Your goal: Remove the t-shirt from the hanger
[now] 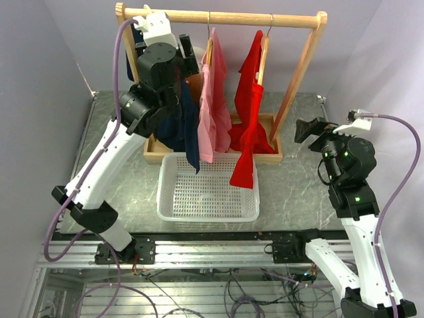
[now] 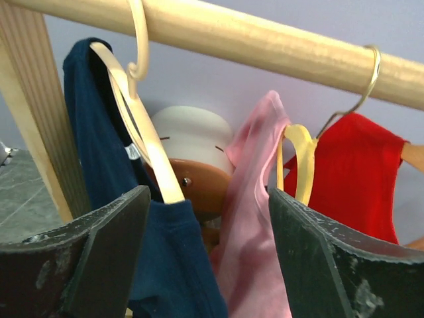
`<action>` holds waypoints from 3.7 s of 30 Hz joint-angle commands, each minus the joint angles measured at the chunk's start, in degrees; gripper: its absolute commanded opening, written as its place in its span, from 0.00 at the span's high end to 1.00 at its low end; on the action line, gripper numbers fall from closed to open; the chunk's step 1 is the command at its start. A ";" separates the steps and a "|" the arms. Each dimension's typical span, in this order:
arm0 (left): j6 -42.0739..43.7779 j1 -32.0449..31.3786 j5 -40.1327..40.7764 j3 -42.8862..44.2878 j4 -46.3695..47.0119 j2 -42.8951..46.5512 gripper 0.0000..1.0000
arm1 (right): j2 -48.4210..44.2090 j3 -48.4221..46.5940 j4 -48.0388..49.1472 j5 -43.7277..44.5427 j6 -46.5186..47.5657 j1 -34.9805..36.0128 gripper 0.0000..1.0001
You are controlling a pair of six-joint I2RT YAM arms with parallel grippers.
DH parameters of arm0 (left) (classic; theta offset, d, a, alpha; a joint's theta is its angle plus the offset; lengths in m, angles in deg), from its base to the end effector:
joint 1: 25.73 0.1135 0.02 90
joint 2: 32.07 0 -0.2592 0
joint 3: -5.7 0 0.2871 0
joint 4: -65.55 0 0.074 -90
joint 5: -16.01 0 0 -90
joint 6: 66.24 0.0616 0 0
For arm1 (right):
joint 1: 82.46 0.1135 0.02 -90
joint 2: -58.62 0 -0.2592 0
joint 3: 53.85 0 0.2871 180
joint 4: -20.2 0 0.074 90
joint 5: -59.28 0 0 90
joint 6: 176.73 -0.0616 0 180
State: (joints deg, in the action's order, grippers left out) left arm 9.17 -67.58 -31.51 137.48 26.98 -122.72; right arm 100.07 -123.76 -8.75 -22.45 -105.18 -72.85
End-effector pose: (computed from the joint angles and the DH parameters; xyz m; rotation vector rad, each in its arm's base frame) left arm 0.2948 -0.2082 0.5669 -0.2276 1.5249 -0.2171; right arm 0.2116 0.0268 0.4207 0.2349 1.5681 0.2692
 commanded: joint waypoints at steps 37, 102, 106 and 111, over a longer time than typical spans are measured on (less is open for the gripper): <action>-6.98 14.89 -9.54 13.23 -8.79 -11.17 0.28 | 0.65 2.57 -1.71 -5.46 -3.20 0.23 0.04; 16.31 18.91 -32.87 -15.83 9.05 13.88 0.93 | 3.10 5.09 3.47 -6.35 -1.32 0.22 0.05; 16.47 18.92 -33.67 -16.34 1.01 15.12 0.93 | 3.31 5.46 4.23 -6.32 -1.56 0.24 0.05; 11.87 18.91 -35.78 -21.76 -5.94 20.57 0.93 | 3.67 5.02 3.46 -6.98 -0.77 0.20 0.05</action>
State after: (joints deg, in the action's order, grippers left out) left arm 24.02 -49.11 -64.26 118.77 26.64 -107.07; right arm 103.55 -118.71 -6.28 -29.38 -107.22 -72.85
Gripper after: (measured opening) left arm 0.221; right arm 0.952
